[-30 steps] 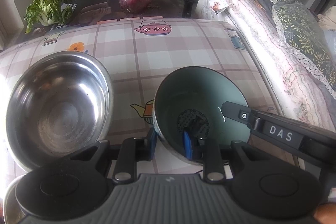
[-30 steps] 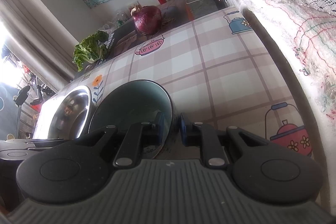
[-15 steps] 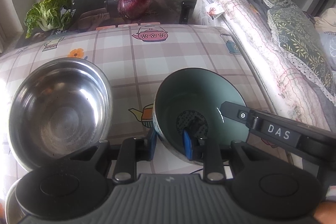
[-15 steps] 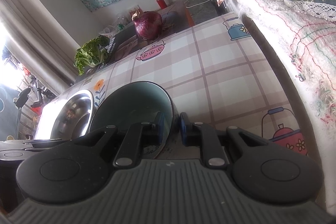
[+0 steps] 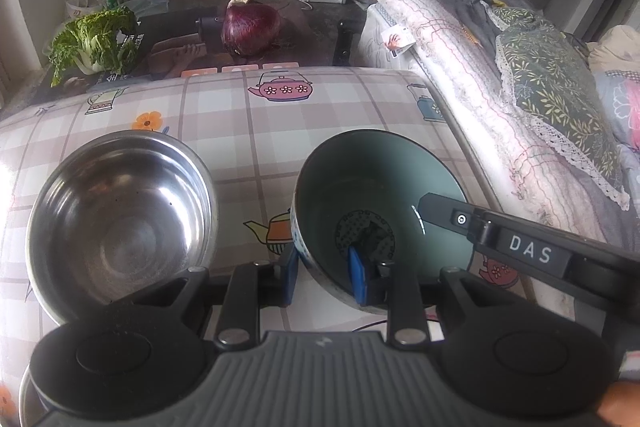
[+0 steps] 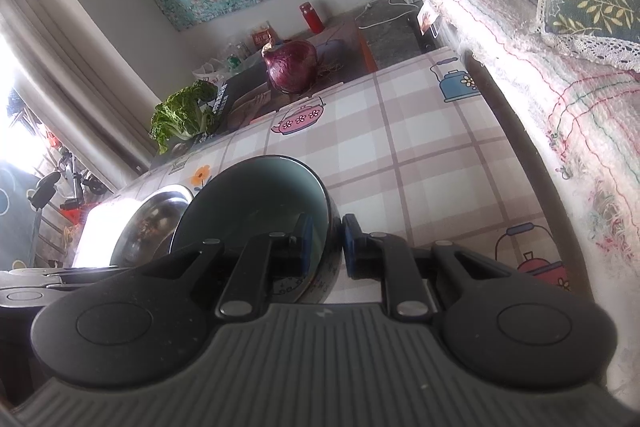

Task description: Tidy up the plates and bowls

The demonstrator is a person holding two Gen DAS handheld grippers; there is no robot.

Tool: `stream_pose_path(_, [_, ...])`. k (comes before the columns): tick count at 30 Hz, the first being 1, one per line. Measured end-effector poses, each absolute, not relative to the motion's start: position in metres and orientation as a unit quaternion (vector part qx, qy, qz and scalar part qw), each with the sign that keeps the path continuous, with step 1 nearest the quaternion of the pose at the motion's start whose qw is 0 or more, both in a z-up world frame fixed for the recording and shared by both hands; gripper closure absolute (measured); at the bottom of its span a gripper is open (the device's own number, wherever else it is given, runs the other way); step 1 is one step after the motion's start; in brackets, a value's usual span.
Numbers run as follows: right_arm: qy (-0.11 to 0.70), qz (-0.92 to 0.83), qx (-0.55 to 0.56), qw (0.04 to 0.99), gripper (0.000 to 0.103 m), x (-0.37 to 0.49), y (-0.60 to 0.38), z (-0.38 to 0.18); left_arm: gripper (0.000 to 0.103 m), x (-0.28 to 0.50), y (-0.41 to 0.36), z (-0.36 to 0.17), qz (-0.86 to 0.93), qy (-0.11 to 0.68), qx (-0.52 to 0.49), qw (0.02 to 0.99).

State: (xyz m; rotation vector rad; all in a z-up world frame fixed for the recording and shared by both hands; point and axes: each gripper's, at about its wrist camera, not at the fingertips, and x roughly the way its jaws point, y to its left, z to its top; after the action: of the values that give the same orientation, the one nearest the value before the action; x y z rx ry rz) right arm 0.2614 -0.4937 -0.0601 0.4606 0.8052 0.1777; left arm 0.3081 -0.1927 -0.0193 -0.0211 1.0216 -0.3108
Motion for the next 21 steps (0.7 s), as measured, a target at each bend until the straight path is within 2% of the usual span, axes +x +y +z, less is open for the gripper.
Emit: stream_pose_path(21, [0.37, 0.101, 0.207, 0.9, 0.088, 0.254, -0.471, -0.023, 0.075, 0.297, -0.164, 0.013, -0.143, 0.459, -0.028, 0.876])
